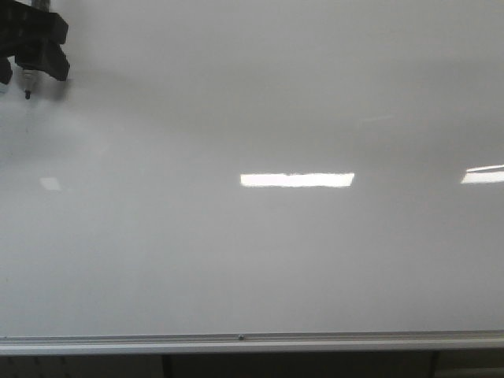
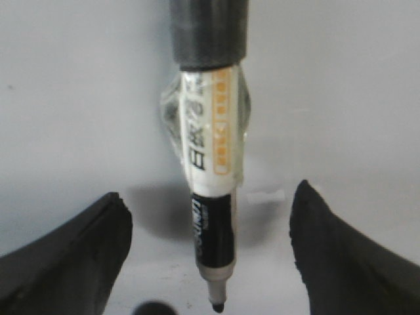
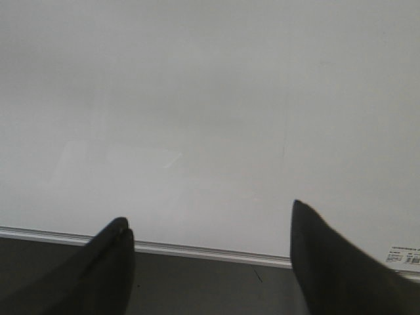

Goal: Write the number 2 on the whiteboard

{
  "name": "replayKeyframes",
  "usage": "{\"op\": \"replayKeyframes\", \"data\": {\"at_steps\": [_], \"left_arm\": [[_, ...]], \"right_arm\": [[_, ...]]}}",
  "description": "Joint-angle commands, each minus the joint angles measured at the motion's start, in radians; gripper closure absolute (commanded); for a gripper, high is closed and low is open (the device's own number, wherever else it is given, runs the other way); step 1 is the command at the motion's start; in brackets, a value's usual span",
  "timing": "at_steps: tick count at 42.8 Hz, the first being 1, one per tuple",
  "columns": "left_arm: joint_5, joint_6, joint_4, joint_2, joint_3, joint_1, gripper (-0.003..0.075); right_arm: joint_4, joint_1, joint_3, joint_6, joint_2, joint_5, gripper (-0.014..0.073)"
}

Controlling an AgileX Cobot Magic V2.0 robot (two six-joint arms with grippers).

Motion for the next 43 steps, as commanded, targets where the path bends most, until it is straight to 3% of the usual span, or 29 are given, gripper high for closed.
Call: {"op": "replayKeyframes", "data": {"at_steps": [1,21,30,43], "left_arm": [[-0.073,0.002,-0.009,-0.032,-0.036,-0.005,0.0232],[-0.103,0.002,-0.009,-0.030,-0.036,-0.005,0.0587],[-0.082,0.002,-0.009,-0.034,-0.036,-0.005,0.0679],[0.104,0.004,-0.005,-0.162,-0.036,-0.010,0.0733]], "right_arm": [[0.002,-0.007,-0.029,-0.002,0.004,-0.076,0.0068],[0.002,-0.007,-0.029,-0.002,0.004,-0.076,0.0068],[0.002,-0.007,-0.029,-0.002,0.004,-0.080,0.0068],[0.002,-0.007,-0.029,-0.002,0.004,-0.102,0.0068]]}}
